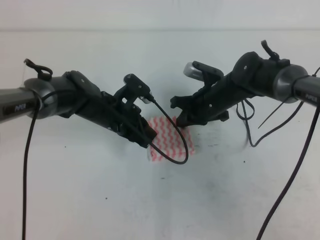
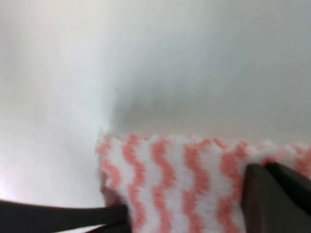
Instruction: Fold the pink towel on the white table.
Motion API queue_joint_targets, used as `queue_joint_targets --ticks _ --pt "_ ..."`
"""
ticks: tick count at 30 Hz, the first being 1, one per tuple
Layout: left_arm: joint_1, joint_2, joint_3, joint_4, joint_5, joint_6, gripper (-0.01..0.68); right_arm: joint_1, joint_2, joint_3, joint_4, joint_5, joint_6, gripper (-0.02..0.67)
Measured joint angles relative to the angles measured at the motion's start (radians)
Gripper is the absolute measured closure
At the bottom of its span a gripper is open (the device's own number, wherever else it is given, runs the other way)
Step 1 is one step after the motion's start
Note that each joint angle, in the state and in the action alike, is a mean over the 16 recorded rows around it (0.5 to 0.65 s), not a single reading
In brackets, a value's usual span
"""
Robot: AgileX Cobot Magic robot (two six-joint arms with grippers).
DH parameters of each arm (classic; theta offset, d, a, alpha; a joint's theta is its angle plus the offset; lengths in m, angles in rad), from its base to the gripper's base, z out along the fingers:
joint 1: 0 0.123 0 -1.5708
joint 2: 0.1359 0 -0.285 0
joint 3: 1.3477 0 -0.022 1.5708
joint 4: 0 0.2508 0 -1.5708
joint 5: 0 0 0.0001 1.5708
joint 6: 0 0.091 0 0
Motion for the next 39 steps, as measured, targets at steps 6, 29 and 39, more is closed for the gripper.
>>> queue_joint_targets --ticks 6,29,39 --pt "0.0 -0.043 0.0 -0.012 -0.013 0.0 0.677 -0.001 -0.056 -0.011 -0.04 0.013 0.008 0.667" --pt "-0.026 0.025 0.0 -0.36 0.004 0.118 0.677 -0.001 -0.311 -0.018 -0.237 0.077 0.066 0.667" --pt "-0.068 0.06 0.0 -0.363 -0.007 0.123 0.677 -0.001 -0.313 -0.018 -0.237 0.09 0.066 0.667"
